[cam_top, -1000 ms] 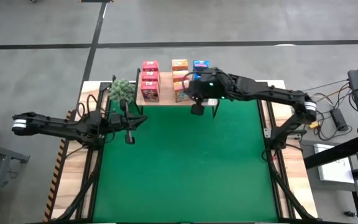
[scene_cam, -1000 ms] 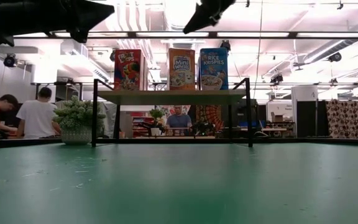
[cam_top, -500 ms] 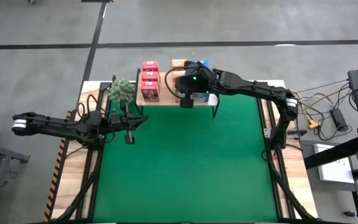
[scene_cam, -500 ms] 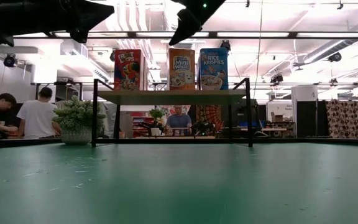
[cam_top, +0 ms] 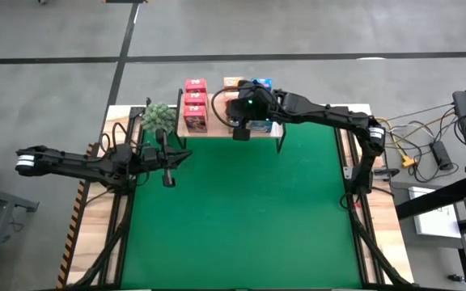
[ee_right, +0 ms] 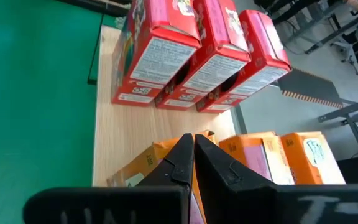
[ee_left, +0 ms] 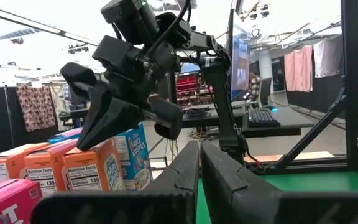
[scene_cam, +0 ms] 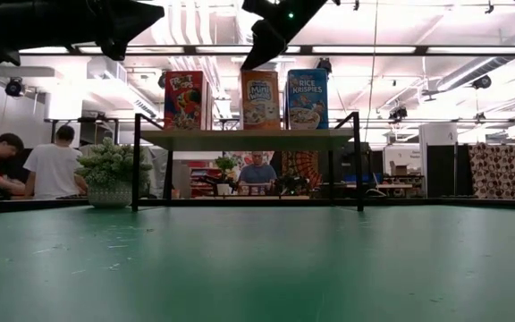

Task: Stack cereal on shelf
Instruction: Adjust the orange cereal boxes on the shelf

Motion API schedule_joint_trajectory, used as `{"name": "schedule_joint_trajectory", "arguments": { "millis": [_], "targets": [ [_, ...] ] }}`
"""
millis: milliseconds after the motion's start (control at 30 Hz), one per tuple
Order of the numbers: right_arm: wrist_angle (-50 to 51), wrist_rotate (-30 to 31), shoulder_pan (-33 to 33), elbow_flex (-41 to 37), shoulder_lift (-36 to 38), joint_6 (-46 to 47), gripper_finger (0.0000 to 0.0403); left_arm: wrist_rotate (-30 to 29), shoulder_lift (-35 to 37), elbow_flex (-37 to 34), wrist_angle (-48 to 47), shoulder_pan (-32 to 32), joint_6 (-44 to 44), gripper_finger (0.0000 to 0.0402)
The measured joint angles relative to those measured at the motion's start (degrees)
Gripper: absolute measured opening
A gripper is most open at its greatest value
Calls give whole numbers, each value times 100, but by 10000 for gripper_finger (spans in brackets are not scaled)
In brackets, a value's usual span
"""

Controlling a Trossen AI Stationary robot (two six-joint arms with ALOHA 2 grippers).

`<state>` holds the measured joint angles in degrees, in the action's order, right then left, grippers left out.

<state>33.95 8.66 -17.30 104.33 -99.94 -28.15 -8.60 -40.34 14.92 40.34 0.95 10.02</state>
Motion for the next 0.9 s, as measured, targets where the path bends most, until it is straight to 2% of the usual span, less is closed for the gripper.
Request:
{"name": "schedule_joint_trajectory", "arguments": {
  "millis": [500,900],
  "targets": [
    [-490,57,2,-7,-100,824,9,1,7,2,-2,-2,2,0],
    [-382,43,44,-8,17,711,9,2,9,4,-2,0,2,0]
  ]
}}
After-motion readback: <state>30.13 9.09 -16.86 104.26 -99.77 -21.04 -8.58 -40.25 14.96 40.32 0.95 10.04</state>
